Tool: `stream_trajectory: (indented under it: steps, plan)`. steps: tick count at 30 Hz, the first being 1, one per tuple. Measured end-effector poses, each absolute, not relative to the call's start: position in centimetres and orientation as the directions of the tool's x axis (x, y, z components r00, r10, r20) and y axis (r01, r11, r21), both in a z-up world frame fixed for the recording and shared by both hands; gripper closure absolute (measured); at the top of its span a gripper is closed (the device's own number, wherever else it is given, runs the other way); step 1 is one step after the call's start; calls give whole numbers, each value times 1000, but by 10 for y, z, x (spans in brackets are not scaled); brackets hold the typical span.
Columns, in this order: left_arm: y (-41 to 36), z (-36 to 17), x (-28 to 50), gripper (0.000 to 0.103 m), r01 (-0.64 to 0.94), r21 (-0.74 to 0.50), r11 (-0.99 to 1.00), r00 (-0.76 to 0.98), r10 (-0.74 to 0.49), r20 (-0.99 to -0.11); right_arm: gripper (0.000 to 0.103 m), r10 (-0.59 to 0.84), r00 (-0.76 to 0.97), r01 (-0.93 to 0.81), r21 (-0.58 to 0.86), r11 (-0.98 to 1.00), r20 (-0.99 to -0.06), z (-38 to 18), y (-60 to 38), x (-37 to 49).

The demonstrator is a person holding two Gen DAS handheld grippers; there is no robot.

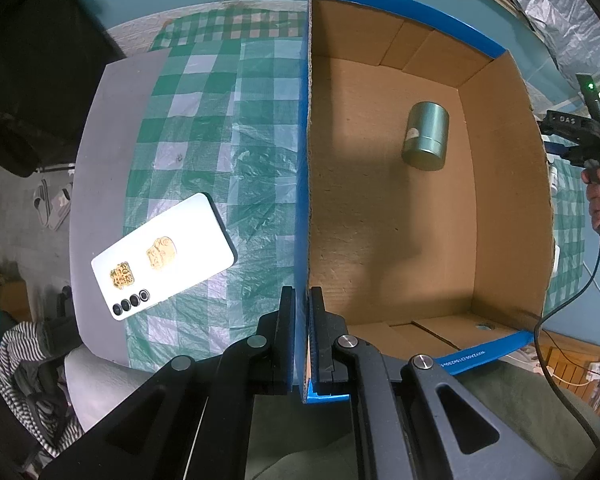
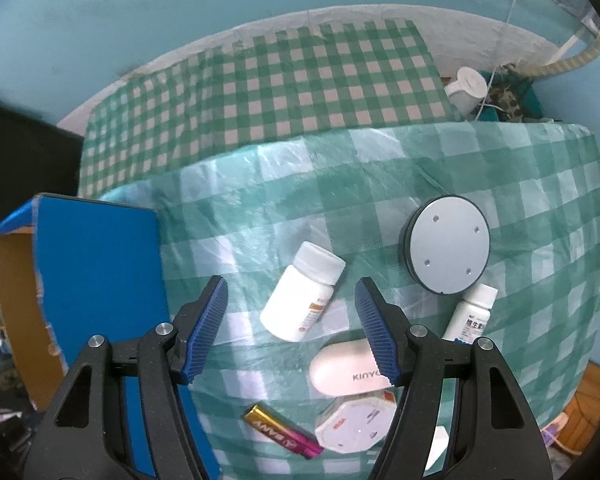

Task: Organize rigid objects
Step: 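Move the right tool back over the white pill bottle, then close the right gripper on the white pill bottle and lift it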

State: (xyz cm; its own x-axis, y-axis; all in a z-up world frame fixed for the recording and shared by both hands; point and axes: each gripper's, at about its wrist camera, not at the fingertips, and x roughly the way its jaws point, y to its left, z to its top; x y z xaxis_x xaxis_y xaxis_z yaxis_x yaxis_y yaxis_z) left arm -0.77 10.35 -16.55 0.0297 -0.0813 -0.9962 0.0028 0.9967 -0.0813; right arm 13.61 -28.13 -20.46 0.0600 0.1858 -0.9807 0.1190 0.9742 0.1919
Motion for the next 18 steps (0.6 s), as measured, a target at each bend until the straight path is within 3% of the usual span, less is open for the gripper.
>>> stream_trajectory:
  steps: [5, 10, 18]
  plan:
    - [103, -166, -8, 97, 5, -81, 997, 29, -81, -996, 37, 168, 33, 123, 171, 978, -985, -221, -280, 135]
    - [103, -166, -7, 97, 4, -79, 997, 31, -79, -996, 51, 169, 17, 135, 170, 976, -985, -232, -282, 134]
    - [104, -168, -8, 97, -3, -79, 997, 22, -79, -997, 64, 141, 24, 113, 143, 983, -990, -236, -276, 135]
